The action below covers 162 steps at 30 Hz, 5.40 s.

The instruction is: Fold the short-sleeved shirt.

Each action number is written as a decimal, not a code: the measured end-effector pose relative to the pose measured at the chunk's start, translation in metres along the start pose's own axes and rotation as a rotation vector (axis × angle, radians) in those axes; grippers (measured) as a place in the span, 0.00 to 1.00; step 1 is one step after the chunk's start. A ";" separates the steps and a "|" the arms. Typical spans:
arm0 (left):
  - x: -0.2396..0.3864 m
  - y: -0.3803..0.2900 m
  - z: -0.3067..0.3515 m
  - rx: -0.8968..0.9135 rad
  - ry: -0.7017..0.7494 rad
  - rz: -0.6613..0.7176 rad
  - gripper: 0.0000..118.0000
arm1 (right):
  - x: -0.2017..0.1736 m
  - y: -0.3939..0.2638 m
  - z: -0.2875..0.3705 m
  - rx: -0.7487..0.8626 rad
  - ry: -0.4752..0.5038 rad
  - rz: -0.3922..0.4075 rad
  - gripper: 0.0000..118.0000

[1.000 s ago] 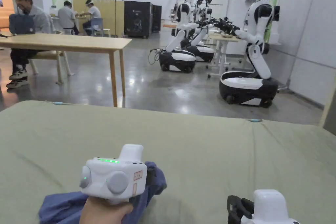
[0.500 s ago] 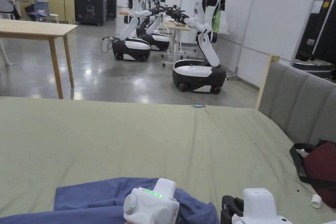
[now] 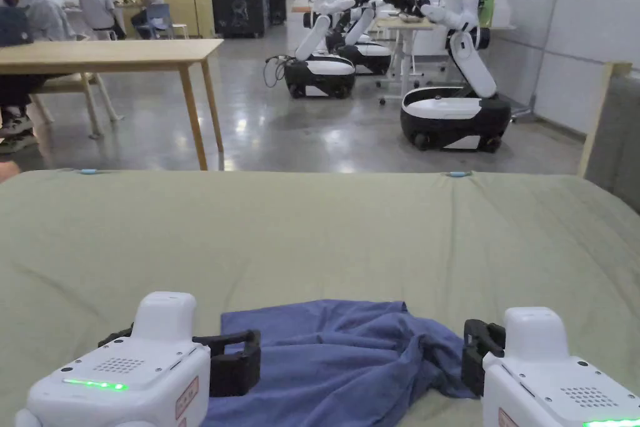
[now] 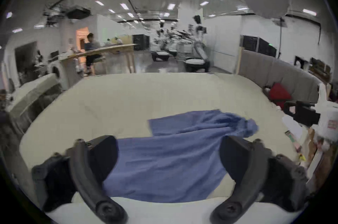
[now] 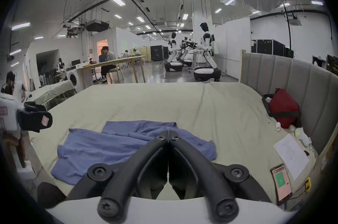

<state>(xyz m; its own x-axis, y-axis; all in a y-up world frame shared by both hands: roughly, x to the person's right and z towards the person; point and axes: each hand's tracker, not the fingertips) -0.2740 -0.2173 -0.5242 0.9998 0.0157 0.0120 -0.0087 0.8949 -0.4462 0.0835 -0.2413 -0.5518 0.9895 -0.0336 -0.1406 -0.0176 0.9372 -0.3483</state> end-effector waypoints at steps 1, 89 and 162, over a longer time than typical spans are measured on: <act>-0.008 -0.005 0.004 0.009 0.024 -0.017 0.37 | -0.004 -0.001 0.000 0.002 0.011 -0.011 0.01; -0.182 0.386 -0.071 0.303 0.200 0.089 0.00 | 0.129 0.390 -0.047 0.254 -0.146 0.045 0.07; -0.183 -0.142 -0.036 -0.269 0.184 0.151 0.80 | -0.059 -0.061 -0.052 -0.192 0.143 0.050 0.01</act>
<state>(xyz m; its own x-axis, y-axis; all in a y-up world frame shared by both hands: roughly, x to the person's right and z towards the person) -0.4554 -0.3638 -0.4955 0.9743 0.0365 -0.2222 -0.1760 0.7391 -0.6502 0.0191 -0.3148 -0.5709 0.9566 -0.0501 -0.2869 -0.1066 0.8564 -0.5051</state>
